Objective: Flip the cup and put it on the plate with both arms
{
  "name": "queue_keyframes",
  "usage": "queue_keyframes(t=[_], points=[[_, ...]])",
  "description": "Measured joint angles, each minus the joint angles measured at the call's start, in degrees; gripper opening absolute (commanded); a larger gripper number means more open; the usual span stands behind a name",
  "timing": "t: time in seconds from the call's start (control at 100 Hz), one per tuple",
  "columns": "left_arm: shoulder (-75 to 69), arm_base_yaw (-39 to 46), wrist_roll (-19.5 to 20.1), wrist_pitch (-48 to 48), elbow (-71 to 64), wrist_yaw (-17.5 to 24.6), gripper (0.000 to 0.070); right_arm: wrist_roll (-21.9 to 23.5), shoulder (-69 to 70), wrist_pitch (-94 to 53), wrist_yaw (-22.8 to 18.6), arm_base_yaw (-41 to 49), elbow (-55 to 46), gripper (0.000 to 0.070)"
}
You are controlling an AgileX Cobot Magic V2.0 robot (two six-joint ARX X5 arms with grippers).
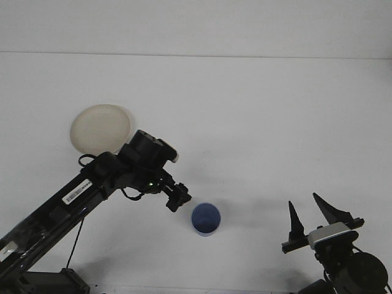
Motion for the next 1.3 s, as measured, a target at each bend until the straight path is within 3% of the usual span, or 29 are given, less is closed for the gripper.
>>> queue_keyframes(t=[0.22, 0.44, 0.61, 0.82, 0.91, 1.02, 1.17, 1.3], points=[[6.16, -6.16, 2.62, -0.72, 2.95, -5.49, 0.0505, 0.0, 0.0, 0.0, -0.04, 0.0, 0.0, 0.0398], [10.14, -9.53, 4.04, -0.17, 2.97, -6.08, 0.0505, 0.0, 0.0, -0.02, -0.11, 0.0, 0.0, 0.0398], [13.38, -10.67, 4.24, 0.2, 2.97, -9.9, 0.0505, 0.0, 0.0, 0.0, -0.11, 0.0, 0.0, 0.0398], [16.57, -12.15, 4.24, 0.83, 2.97, -10.08, 0.0493, 0.0, 0.0, -0.02, -0.11, 0.0, 0.0, 0.0398], [17.2, -12.74, 4.24, 1.16, 2.97, -10.12, 0.0409, 0.0, 0.0, 0.0, -0.11, 0.0, 0.0, 0.0398], [17.99, -12.92, 4.24, 1.16, 2.97, -10.14, 0.0383, 0.0, 0.0, 0.0, -0.11, 0.0, 0.0, 0.0398], [18.86, -13.2, 4.44, 1.36, 2.97, -10.62, 0.0, 0.0, 0.0, 0.0, -0.11, 0.0, 0.0, 0.0398], [18.86, -13.51, 4.48, 1.55, 2.97, -10.84, 0.0013, 0.0, 0.0, -0.02, -0.11, 0.0, 0.0, 0.0398]])
